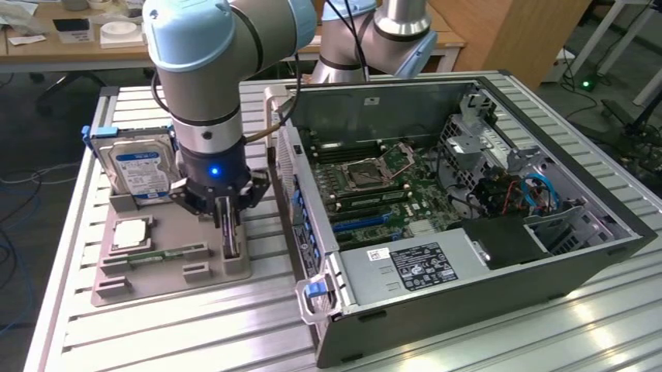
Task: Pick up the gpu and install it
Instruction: 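Pick up the gpu and move the gpu toward the slot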
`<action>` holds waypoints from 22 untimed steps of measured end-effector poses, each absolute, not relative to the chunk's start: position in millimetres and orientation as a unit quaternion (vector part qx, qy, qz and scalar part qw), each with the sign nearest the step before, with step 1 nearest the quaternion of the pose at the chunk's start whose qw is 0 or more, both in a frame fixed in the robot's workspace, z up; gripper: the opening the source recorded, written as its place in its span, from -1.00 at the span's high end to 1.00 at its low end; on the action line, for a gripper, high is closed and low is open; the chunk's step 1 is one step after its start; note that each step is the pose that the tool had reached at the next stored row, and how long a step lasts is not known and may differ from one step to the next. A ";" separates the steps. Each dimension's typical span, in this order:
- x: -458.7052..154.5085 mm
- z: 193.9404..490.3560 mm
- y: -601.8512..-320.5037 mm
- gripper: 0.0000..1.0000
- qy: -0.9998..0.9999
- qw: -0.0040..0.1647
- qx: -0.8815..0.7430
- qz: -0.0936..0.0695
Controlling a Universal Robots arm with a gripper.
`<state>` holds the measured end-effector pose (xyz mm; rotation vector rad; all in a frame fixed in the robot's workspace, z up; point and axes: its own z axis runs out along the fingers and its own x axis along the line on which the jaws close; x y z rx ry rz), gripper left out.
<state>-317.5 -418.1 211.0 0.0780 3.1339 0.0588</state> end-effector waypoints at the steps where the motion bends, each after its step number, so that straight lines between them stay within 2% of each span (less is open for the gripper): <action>1: -317.5 211.0 -418.1 0.22 1.000 0.003 0.025 0.019; 2: -317.5 211.0 -418.1 0.34 1.000 0.003 0.025 0.019; 15: -316.6 210.8 -418.1 0.34 1.000 0.003 0.025 0.019; 18: -316.5 210.8 -418.1 0.44 1.000 0.003 0.025 0.018; 22: -316.4 210.8 -418.1 0.44 1.000 0.003 0.025 0.017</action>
